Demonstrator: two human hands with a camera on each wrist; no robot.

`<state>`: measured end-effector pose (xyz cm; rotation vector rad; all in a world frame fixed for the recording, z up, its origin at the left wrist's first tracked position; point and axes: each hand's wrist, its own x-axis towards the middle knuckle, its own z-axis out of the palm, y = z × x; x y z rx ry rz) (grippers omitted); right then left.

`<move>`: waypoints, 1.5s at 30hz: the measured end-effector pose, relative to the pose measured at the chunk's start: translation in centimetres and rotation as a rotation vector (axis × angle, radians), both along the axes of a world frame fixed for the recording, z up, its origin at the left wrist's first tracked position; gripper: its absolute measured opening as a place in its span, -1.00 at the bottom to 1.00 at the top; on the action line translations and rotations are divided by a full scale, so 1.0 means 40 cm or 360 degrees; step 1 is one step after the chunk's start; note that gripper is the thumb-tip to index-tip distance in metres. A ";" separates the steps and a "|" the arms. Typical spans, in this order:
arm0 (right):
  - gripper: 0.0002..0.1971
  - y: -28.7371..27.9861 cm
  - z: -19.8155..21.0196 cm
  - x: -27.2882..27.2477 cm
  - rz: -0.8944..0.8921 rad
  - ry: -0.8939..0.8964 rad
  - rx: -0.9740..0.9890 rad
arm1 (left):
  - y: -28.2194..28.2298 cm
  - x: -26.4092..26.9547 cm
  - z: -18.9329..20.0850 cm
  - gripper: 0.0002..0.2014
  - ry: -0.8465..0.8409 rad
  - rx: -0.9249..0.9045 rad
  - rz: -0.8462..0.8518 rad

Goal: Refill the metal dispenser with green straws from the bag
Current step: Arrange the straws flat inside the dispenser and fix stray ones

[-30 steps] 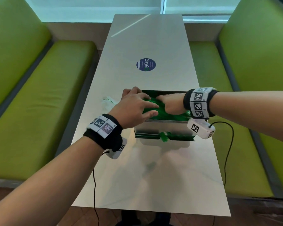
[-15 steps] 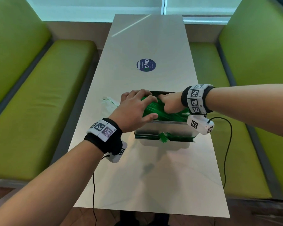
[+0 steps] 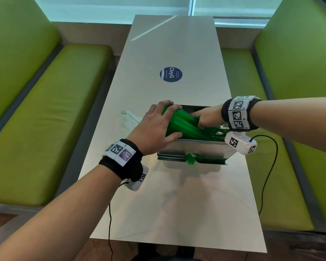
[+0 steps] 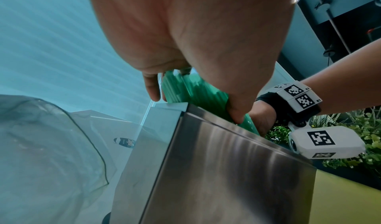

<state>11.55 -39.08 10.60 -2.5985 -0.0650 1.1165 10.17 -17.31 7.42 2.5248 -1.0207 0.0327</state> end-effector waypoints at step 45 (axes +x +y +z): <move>-0.54 0.000 0.003 0.002 0.0686 -0.0391 -0.0809 | 0.036 -0.018 -0.037 -0.56 0.0021 -0.0338 -0.0048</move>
